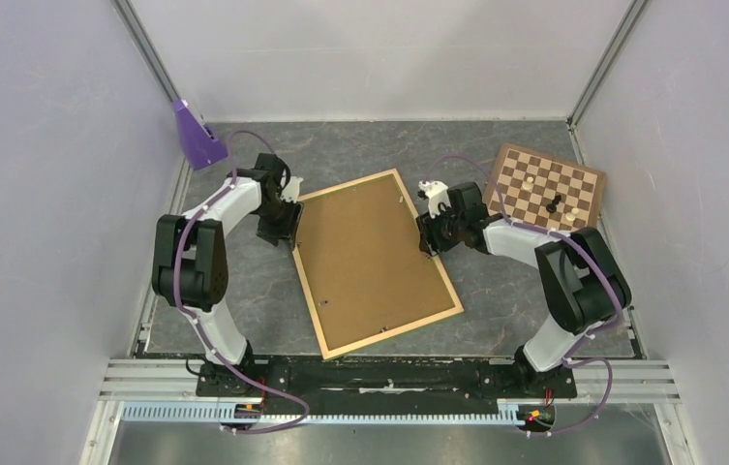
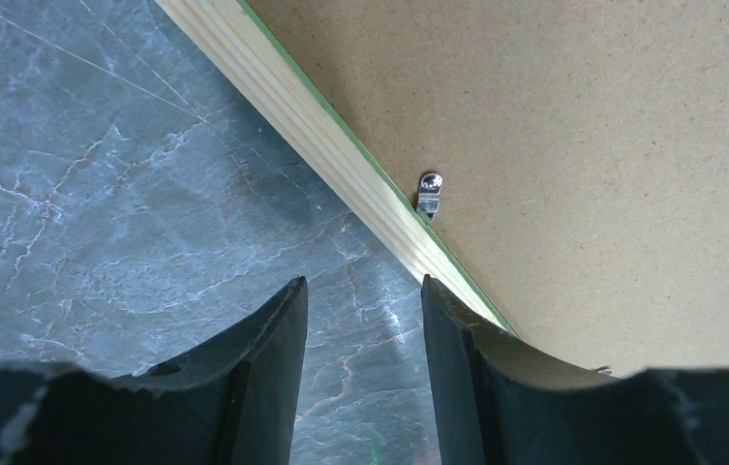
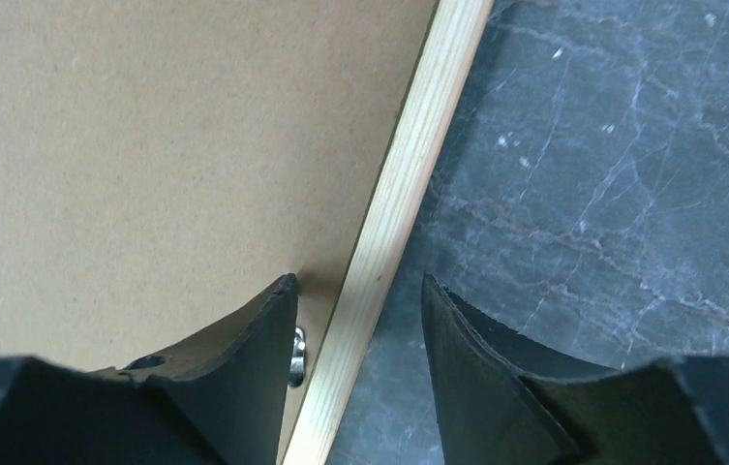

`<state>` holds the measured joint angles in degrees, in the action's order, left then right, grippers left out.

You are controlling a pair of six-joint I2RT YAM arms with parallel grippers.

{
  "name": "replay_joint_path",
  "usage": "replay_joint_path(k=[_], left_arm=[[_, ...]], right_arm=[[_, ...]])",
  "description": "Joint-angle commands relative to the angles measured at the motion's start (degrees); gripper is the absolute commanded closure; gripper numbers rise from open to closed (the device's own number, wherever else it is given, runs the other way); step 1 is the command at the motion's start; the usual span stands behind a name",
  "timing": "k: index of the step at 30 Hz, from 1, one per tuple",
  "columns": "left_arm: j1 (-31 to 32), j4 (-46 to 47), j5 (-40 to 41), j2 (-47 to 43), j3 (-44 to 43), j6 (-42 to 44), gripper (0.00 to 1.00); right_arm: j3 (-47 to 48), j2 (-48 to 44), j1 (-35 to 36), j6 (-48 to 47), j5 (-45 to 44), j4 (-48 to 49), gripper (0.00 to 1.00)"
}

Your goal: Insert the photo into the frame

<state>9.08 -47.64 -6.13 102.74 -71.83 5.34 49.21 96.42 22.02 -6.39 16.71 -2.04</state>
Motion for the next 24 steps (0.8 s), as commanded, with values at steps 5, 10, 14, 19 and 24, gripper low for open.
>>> replay_joint_path(k=[5,10,14,19,24], left_arm=[[0.1,1.7,-2.1,1.1,0.1,-1.9,0.46],[0.1,1.8,-2.3,0.7,0.5,-1.9,0.46],[0.1,1.8,-2.4,0.7,0.5,-1.8,0.46],[0.1,1.8,-2.3,0.8,0.5,-1.6,0.46],[0.1,1.8,-2.5,1.1,0.5,-1.5,0.46]], right_arm=[[-3.1,-4.6,1.1,-5.0,1.0,-4.1,0.49],[-3.4,-3.7,1.1,-5.5,1.0,-4.3,0.55],[-3.1,-3.2,1.1,-6.0,0.7,-4.8,0.59],[-3.9,-4.2,1.1,-7.1,-0.2,-5.8,0.59],[-4.5,-4.9,1.0,-8.0,-0.4,-7.0,0.54]])
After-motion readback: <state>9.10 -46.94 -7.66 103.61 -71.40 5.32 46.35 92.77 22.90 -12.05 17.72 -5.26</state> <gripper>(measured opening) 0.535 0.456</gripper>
